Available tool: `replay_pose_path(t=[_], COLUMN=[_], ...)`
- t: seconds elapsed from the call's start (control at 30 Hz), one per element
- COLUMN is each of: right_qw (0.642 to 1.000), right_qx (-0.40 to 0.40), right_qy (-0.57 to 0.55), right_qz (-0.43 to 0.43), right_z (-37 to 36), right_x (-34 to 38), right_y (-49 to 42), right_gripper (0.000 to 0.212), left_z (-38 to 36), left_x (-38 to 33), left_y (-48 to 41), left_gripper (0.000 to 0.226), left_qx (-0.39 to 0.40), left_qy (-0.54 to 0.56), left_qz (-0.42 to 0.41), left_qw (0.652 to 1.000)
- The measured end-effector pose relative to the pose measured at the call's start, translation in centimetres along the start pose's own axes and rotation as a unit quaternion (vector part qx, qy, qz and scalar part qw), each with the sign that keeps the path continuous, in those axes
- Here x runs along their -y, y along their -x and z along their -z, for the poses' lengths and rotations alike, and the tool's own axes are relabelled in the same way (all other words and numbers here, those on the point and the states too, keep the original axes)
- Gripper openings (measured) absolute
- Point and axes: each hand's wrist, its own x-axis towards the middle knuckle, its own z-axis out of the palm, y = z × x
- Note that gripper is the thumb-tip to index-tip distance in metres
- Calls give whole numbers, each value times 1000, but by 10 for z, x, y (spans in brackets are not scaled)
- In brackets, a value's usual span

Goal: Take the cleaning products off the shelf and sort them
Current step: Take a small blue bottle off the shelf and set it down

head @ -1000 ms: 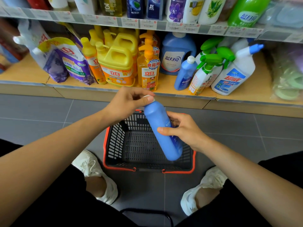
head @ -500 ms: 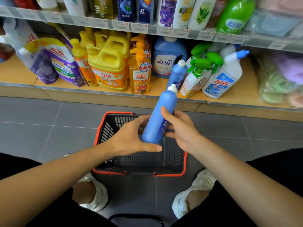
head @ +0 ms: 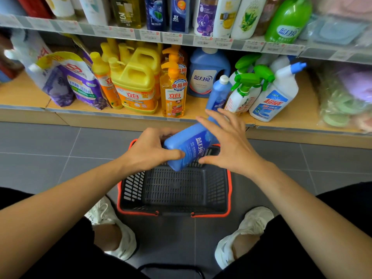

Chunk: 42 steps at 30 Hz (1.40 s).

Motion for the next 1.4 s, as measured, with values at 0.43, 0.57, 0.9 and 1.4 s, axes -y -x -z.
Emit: replay_pose_path(t=[0.43,0.57,0.9,1.4], right_qw=[924,923,882,851], right_qx=[18,13,-31,-30], right_qy=[-358,-362,-437,-482], right_qz=[-136,-129,-174,-208], right_z=[-13,-17,-14,-13], right_x=[6,16,21,17], right_y=[12,14,12,10], right_gripper=[73,73,70,68], left_z=[0,-7,-6,2], left_x=[-24,-26,-18,-1], left_y=[-3,-2,16,9], left_gripper=[39,29,48,31], left_qx=[-56,-52,-40,-214], left_qy=[71,62,-188,-190], left_qz=[-69,-43,-235,-225], left_qw=[994,996,953,931])
